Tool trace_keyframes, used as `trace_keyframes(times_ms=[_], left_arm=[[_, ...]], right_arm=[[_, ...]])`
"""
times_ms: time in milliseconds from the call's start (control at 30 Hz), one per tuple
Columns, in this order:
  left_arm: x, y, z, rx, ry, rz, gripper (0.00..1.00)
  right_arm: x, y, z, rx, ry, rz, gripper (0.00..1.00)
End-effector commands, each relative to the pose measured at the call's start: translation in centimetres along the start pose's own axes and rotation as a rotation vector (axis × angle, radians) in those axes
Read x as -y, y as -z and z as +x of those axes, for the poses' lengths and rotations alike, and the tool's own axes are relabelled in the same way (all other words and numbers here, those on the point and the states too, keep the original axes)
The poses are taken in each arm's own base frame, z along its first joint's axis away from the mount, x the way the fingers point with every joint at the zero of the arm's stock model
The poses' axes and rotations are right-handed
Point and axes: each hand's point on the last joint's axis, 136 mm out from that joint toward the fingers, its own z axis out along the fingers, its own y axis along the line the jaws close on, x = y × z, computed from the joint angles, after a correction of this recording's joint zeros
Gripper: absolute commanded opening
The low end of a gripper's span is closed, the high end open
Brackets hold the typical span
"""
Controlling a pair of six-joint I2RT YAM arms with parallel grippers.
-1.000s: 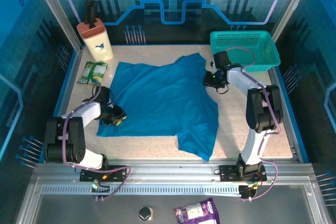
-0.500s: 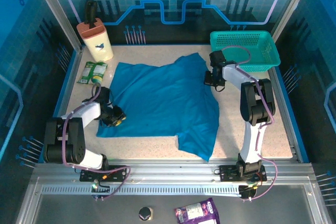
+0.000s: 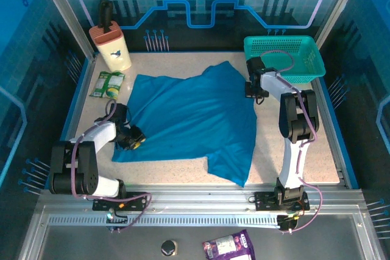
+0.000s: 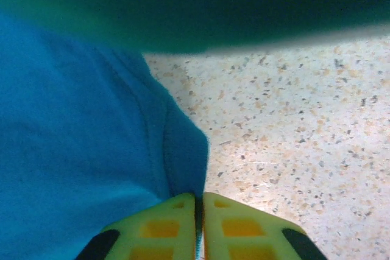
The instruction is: Fold the inside-out t-shirt
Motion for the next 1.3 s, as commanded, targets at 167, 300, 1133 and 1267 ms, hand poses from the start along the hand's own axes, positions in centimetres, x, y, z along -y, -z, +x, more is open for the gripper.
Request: trace_keyframes(times_ms=[167, 300, 1133, 1267], left_arm=[[1.3, 2.8, 0.3, 0.014, 0.019, 0.052, 0.3], [3.2, 4.9, -1.1, 0.077, -0.019, 0.1, 0.3], [14.8, 5.7, -18.6, 0.171, -0.215, 0.148, 0.31], [16.5, 3.3, -20.6, 0.141, -0.247, 0.185, 0.31]], right_arm=[[-1.8, 6.0, -1.0, 0.06, 0.059, -0.023, 0.35], [-6.2, 6.8, 1.5, -0.019, 0.015, -0.286, 0.39], [3.9, 0.2, 9.4, -0.228, -0.14, -0.123, 0.58], [4.9, 0.5, 8.6, -0.197, -0.135, -0.075, 0.58]])
